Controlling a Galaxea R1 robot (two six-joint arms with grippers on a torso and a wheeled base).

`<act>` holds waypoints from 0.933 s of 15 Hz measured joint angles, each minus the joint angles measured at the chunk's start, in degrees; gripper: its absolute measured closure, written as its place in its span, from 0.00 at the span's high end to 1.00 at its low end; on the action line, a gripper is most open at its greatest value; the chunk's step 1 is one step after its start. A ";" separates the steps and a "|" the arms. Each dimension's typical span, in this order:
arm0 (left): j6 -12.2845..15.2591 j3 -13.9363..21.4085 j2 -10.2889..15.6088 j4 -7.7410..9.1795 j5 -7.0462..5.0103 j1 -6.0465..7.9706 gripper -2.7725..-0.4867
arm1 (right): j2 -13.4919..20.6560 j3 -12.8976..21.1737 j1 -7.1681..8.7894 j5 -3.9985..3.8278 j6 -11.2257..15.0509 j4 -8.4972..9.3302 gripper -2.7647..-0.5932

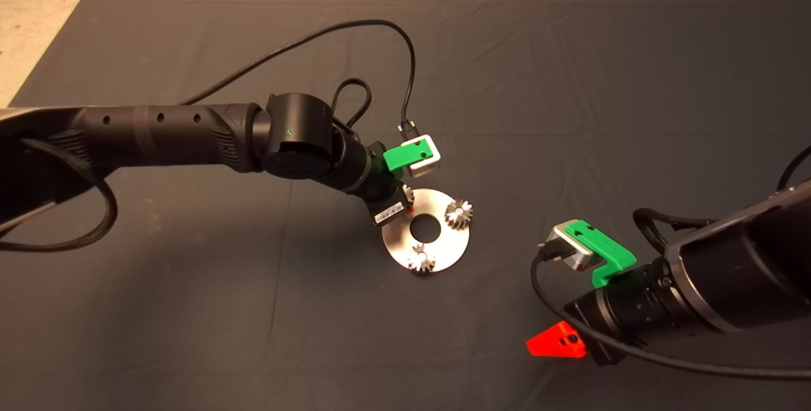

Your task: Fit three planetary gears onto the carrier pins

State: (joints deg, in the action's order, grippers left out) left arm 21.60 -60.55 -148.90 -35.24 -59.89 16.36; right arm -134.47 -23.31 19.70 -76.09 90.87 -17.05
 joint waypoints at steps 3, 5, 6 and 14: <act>0.00 0.33 0.05 -0.12 -0.06 0.00 0.09 | 0.00 0.00 0.00 0.00 -0.02 0.00 0.80; 0.00 0.39 0.09 -0.14 -0.11 0.00 0.09 | 0.00 0.00 0.00 0.00 0.00 0.00 0.80; 0.00 0.61 0.20 -0.15 -0.11 0.00 0.10 | 0.00 0.00 0.00 0.00 0.00 0.00 0.80; 0.04 0.71 0.33 -0.09 0.29 0.00 0.23 | -0.11 0.00 0.00 0.00 -0.02 0.00 0.80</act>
State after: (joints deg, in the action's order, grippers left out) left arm 21.64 -59.84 -148.57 -35.33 -59.61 16.36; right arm -134.58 -23.31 19.70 -76.09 90.84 -17.05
